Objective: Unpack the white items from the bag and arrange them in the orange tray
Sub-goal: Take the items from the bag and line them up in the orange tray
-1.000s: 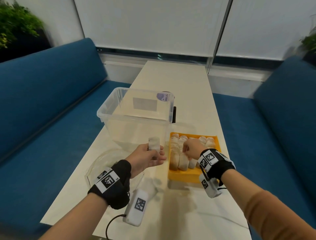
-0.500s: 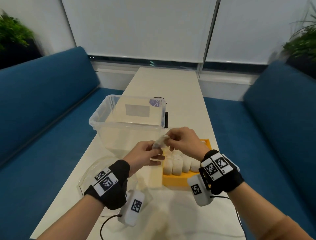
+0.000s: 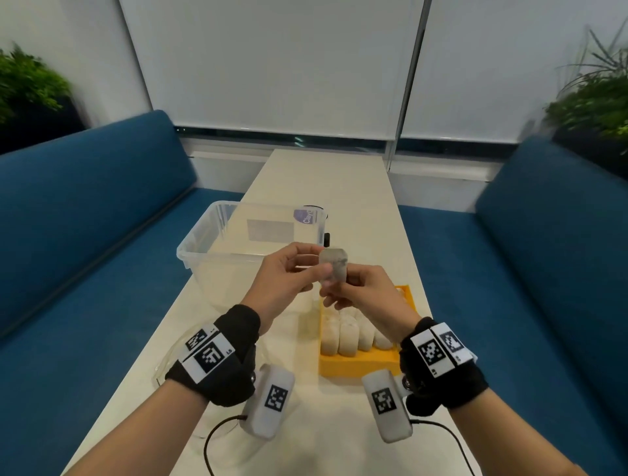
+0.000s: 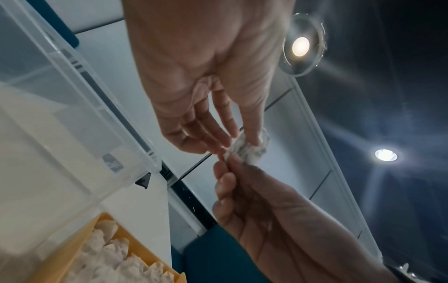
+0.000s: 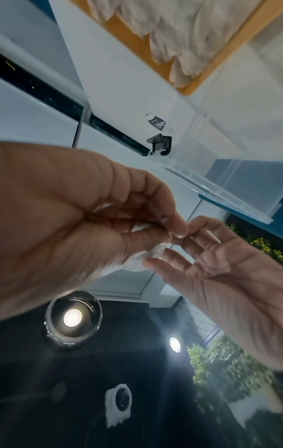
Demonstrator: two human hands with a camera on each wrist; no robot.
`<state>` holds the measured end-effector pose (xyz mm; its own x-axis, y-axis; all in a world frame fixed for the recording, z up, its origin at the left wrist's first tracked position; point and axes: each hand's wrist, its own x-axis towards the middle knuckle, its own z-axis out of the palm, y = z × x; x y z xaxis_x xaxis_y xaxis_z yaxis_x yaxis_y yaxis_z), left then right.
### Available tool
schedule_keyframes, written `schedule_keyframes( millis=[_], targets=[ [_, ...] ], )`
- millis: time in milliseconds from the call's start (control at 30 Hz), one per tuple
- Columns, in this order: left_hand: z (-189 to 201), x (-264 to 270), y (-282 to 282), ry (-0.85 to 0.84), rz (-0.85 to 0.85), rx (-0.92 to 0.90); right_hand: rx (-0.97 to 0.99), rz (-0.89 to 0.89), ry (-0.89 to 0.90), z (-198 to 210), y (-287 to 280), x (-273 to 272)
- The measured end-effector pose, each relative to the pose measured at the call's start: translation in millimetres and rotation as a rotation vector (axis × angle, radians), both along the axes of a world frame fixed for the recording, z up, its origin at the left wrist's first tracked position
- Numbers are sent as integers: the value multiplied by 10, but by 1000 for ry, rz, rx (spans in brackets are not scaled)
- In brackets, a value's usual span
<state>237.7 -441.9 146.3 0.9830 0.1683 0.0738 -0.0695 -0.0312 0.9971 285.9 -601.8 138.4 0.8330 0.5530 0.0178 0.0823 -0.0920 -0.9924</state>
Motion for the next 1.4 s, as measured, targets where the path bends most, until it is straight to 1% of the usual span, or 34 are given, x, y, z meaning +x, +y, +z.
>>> schedule_keyframes(
  millis=[67, 100, 233, 300, 400, 467, 600, 667, 733, 867, 933, 1000, 1067, 1133, 1167, 1233, 1300, 1400],
  targets=[
    [4, 2, -9, 1, 10, 46, 21, -2, 11, 36, -18, -7],
    [2, 5, -14, -2, 22, 57, -4, -8, -4, 58, -32, -5],
    [19, 20, -42, -21, 58, 88, -172, -135, -219, 200, -113, 51],
    [34, 25, -56, -27, 51, 111, -172, -173, -278, 289, -146, 78],
    [53, 21, -87, -16, 32, 99, -155, -164, -291, 386, -173, 94],
    [73, 5, -116, 29, 10, 14, -118, -154, -274, 427, -194, 106],
    [104, -21, -177, 261, -104, -280, -66, -82, -223, 485, -238, 135],
    [100, -36, -209, 338, -175, -403, -55, -31, -200, 498, -246, 132],
    [83, -49, -232, 359, -223, -459, -55, 15, -185, 502, -252, 129],
    [23, -44, -208, 319, -257, -535, -64, 68, -175, 481, -298, 177],
    [-1, -32, -192, 291, -245, -523, -64, 69, -169, 469, -329, 211],
    [-19, -11, -191, 259, -209, -504, -62, 22, -167, 469, -347, 231],
    [-53, 14, -194, 216, -150, -451, -80, -43, -159, 475, -358, 246],
    [-88, 27, -204, 172, -93, -387, -134, -63, -177, 485, -363, 254],
    [-107, 32, -211, 154, -68, -357, -187, -63, -228, 483, -366, 256],
    [-139, 37, -227, 129, -35, -302, -306, -76, -411, 480, -372, 252],
    [-155, 49, -245, 124, -29, -257, -371, -95, -553, 497, -366, 248],
    [-187, 80, -256, 169, -73, -126, -429, -75, -627, 556, -355, 240]
  ],
)
